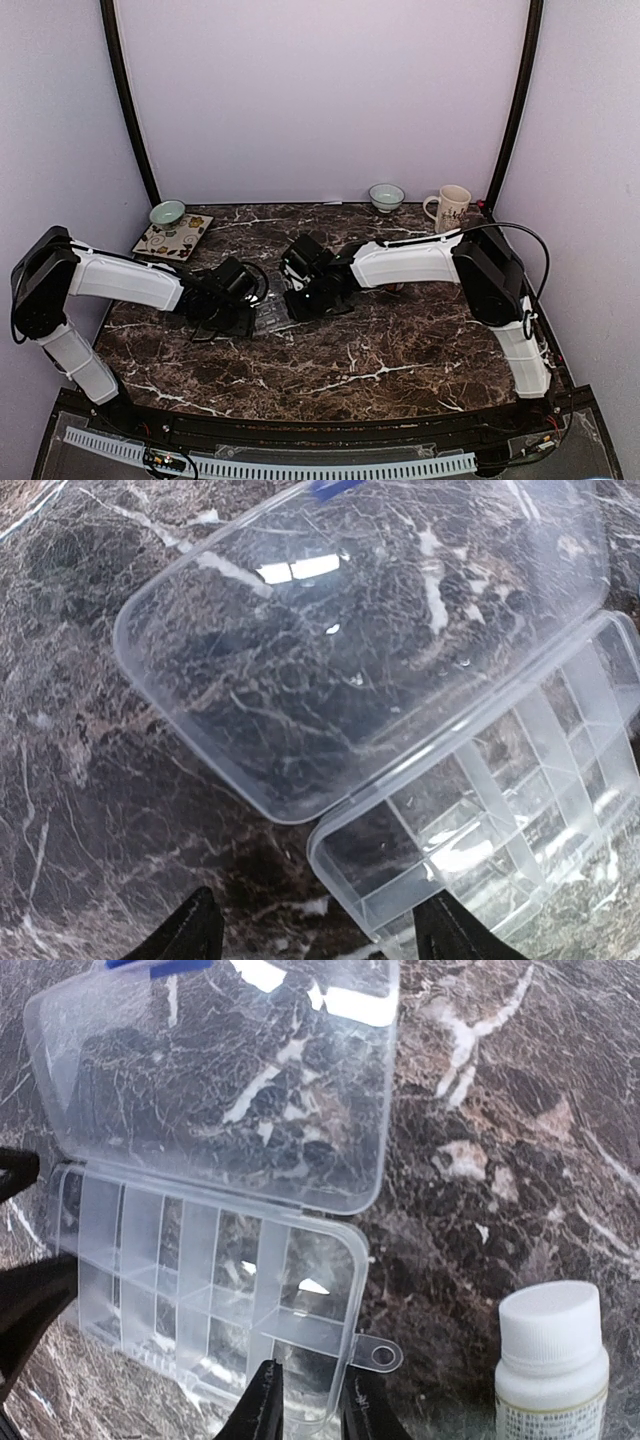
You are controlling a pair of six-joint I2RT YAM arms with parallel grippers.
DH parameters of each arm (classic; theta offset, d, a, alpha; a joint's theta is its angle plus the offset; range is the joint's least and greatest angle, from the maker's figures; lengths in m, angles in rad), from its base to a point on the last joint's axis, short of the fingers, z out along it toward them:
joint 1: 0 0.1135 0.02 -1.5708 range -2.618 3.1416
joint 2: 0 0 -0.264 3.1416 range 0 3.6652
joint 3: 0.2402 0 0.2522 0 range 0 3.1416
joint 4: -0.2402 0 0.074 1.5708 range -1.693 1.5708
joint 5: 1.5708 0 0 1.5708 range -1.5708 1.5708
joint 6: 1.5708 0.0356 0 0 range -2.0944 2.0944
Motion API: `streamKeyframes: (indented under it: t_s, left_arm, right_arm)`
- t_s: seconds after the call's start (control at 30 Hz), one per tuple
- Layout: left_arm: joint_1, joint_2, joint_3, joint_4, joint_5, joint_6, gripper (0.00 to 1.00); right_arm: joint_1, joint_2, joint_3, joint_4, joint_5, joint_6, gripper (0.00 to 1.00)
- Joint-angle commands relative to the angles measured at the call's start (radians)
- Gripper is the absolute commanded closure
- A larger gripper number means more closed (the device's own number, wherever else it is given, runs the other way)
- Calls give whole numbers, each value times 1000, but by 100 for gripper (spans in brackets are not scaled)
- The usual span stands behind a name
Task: Sort the pills into containers
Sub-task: Adjust the pill container at the center of the board.
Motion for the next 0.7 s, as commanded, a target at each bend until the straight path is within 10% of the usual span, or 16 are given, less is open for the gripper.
streamKeyframes:
  t_s: [0.0,0.67]
  left_arm:
    - [20,30,62,28,0,59,33]
    - [96,121,209,45,35,199,33]
  right_arm:
    - [26,-60,-34,10,-18,18,80]
    - [21,-26,38,-7,-16,37,79]
